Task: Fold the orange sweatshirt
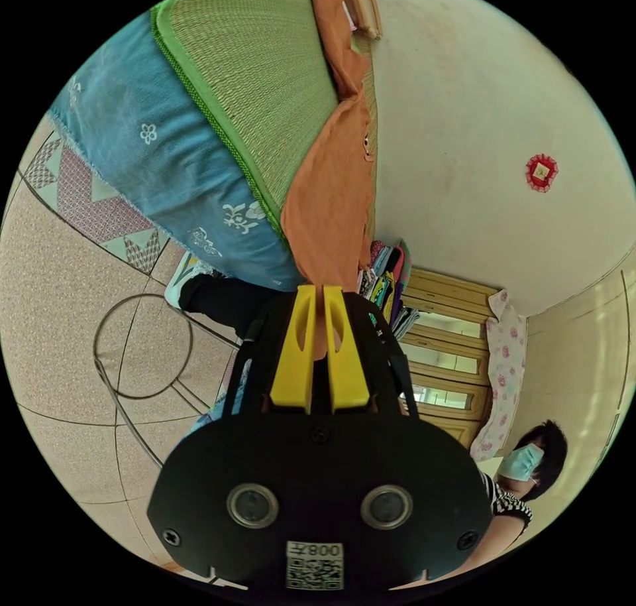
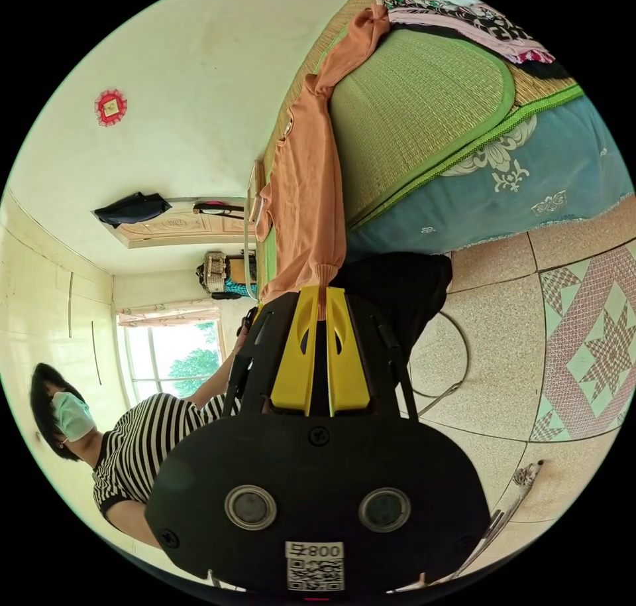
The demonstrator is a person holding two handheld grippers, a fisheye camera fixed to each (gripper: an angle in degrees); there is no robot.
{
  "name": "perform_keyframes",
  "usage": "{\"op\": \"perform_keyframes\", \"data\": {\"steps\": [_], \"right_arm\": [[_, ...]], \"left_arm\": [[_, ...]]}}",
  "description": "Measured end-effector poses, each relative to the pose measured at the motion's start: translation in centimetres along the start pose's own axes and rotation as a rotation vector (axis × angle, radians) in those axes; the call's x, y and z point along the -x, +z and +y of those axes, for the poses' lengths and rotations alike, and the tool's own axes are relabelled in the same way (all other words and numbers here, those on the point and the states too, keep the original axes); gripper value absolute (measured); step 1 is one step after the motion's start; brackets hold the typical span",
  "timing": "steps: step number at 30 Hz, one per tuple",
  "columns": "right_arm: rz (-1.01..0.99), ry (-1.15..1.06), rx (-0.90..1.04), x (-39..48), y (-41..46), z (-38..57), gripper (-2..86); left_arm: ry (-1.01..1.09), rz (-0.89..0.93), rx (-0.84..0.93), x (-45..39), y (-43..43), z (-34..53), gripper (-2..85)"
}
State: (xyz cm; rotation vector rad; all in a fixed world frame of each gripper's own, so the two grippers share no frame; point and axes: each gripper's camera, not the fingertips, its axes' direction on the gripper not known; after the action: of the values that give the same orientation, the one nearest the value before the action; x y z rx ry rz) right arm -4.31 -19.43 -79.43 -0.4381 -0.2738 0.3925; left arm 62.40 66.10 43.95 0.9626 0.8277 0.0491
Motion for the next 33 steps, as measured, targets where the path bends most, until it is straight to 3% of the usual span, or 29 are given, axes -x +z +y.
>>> {"op": "perform_keyframes", "data": {"steps": [8,19,25,33], "right_arm": [[0.013,0.022,-0.024,0.8,0.6,-0.1,0.7],[0.362,-0.036,-0.186,8.0,1.1,-7.8,1.1],[0.513,-0.062,-0.266,11.1,2.8,-18.0,6.2],[0.514,-0.062,-0.362,12.0,3.1,-29.6,8.4]], "left_arm": [[0.069,-0.055,0.012,-1.8,1.6,-1.7,2.2],[0.37,-0.306,0.097,-12.4,9.4,-8.4,2.7],[0.505,-0.231,0.219,-17.8,19.4,-15.0,5.2],[0.695,-0.074,0.168,-24.3,25.6,-21.5,5.9]]}}
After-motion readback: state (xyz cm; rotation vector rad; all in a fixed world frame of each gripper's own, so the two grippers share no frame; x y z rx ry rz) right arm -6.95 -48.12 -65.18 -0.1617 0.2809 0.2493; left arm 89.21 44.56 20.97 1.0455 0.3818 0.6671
